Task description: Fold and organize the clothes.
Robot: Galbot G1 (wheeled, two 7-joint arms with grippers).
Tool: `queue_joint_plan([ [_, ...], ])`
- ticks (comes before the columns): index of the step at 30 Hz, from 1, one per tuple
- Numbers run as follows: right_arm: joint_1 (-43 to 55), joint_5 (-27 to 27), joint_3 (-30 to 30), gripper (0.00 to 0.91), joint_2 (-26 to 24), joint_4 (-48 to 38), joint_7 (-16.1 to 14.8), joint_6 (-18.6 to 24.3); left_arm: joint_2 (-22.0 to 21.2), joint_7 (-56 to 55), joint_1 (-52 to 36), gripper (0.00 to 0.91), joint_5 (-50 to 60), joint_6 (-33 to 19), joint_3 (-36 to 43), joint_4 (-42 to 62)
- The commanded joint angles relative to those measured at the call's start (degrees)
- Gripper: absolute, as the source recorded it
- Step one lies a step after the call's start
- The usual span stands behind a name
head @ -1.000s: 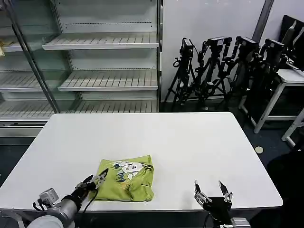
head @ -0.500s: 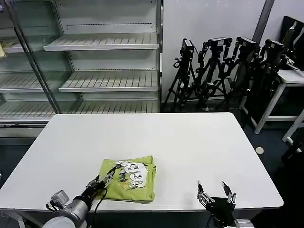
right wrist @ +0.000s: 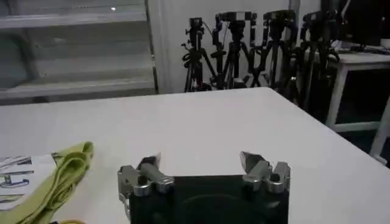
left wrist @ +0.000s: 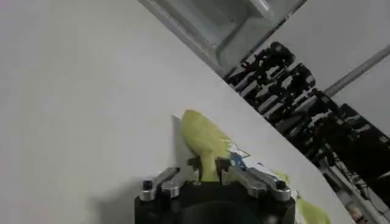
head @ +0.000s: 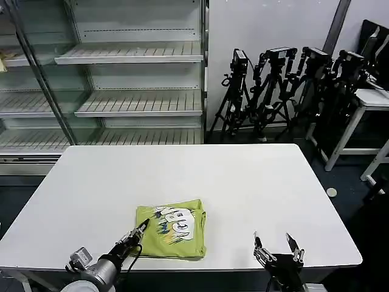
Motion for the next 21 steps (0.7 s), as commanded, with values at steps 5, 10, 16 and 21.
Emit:
queue_joint_plan([
  [5,0.6,0.1,-0.4,0.907,-0.6,-0.1,-0.1,0.2,5.2,-0.1,1.3,0.03,-6.9,-0.1,-11.9,-3.4],
  [10,2.2,0.5,-1.2,0.907,-1.1,-1.0,-0.1,0.2,11.6,-0.4,1.9,0.03,-7.5,0.3,-23.7,-3.1],
  [16,4.9,1.2,-2.3,0.907,-1.5,-3.2,-0.1,0.3,20.4,2.4,3.6,0.03,1.2,-1.9,-37.9,2.7],
  [21,6.9,1.2,-3.9,0.907,-1.6,-4.8,-0.1,0.4,26.3,5.1,4.9,0.03,9.8,-6.3,-42.3,1.7],
])
